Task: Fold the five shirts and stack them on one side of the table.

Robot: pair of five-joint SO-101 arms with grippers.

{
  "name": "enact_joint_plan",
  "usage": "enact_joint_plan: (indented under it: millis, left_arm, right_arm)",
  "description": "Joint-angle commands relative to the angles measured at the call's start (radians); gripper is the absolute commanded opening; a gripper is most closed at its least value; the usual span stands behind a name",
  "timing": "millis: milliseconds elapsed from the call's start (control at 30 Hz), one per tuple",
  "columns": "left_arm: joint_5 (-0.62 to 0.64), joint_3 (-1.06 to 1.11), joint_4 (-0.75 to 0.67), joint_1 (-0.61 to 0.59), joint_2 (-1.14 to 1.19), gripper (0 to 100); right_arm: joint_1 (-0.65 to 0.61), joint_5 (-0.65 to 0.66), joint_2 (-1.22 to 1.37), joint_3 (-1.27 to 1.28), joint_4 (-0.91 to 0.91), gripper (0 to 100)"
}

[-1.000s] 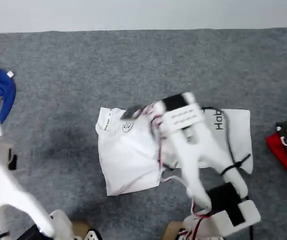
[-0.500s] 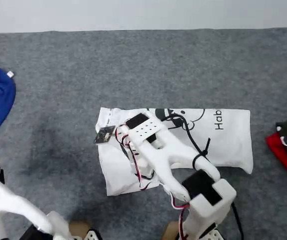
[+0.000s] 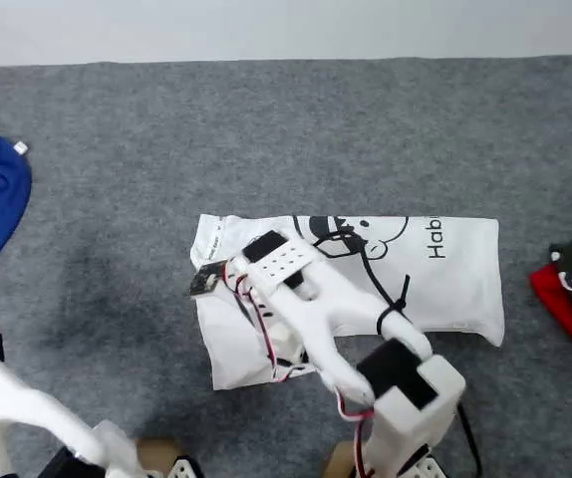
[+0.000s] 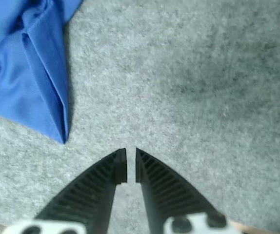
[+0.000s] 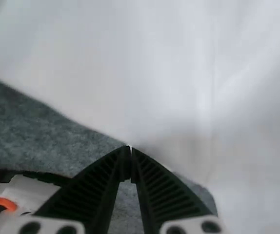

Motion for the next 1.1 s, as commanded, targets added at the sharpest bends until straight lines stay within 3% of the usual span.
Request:
enact_joint_plan:
  millis: [0, 267, 467, 767, 1067]
  left_arm:
    - [-0.003, -0.002, -0.044, 0.000, -0.023, 4]
    - [-0.003, -0.002, -0.069, 0.000, -0.023, 4]
    - [-0.003, 0.008, -0.072, 0.000, -0.023, 4]
    - [-0.003, 0.056, -0.104, 0.000, -0.023, 4]
    - [-0.003, 0.056, -0.106, 0.000, -0.023, 4]
  right_arm:
    - [-0.062, -0.020, -0.107, -0.071, 0.074, 1.6]
    - [-0.093, -0.018, -0.110, -0.026, 0.088, 18.7]
    - [-0.096, -0.020, -0.047, -0.034, -0.027, 15.2]
    - [-0.096, -0.026, 0.010, -0.181, -0.054, 12.1]
    - [-0.096, -0.026, 0.225, -0.348, -0.068, 12.1]
